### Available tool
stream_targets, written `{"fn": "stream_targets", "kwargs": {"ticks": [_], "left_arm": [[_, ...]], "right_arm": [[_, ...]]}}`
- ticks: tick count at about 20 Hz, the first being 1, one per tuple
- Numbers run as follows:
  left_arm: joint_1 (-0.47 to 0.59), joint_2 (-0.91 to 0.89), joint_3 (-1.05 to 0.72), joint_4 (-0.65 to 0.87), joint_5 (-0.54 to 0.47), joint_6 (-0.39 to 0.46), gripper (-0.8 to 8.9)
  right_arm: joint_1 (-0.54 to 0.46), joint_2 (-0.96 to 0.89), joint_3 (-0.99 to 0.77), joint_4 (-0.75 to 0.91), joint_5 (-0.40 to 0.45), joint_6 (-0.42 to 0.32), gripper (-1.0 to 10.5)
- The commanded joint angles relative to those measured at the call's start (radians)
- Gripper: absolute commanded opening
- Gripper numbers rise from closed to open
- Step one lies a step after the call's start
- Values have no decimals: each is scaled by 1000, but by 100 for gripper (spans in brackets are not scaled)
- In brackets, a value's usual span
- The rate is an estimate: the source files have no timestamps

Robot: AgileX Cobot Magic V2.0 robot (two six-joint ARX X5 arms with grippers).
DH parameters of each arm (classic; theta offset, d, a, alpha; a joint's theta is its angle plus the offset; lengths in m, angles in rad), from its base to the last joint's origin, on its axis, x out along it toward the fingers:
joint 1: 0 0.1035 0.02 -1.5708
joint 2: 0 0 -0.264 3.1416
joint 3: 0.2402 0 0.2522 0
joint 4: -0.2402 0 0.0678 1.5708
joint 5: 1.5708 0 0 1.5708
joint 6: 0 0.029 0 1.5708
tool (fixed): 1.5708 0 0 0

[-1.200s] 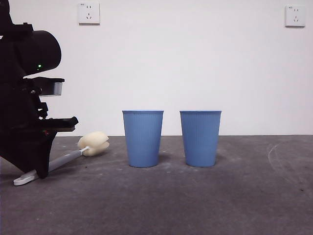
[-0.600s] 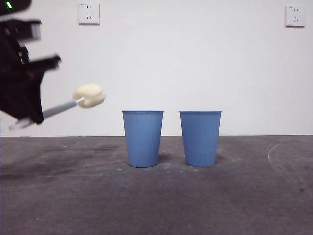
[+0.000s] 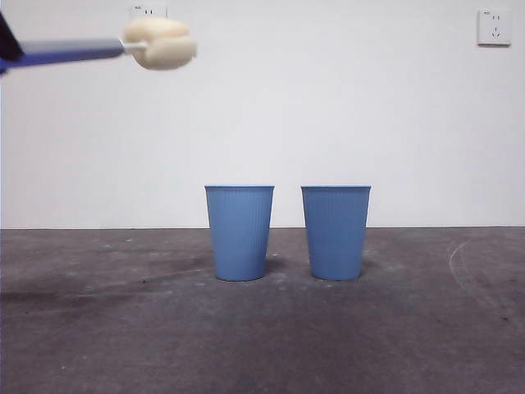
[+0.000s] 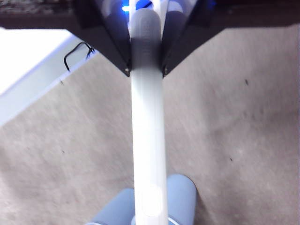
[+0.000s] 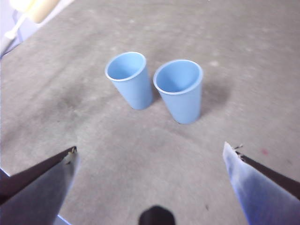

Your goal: Pick up the cup brush,pick up the cup,insert the brush into the cup,clean the cup,put the cup brush back,put the cup back to the fixed position on the table

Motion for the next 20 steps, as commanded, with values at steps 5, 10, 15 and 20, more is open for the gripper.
{"fn": "stream_targets", "kwargs": {"ticks": [5,10,15,20], "left_arm": [[2,-66,-7,-97,18,25,-9],[2,-63,-7,-134,17,51,-9],[2,-63,-7,-160,14,67,-9],[2,-58,-7,-159,14,67,-9]], "right_arm": [[214,161,-103,269,122,73,563],[379,330,-201,554,333,78,531],[400,432,-328,848,400,111,534],[400,584,-402,1136,426,136,536]]}}
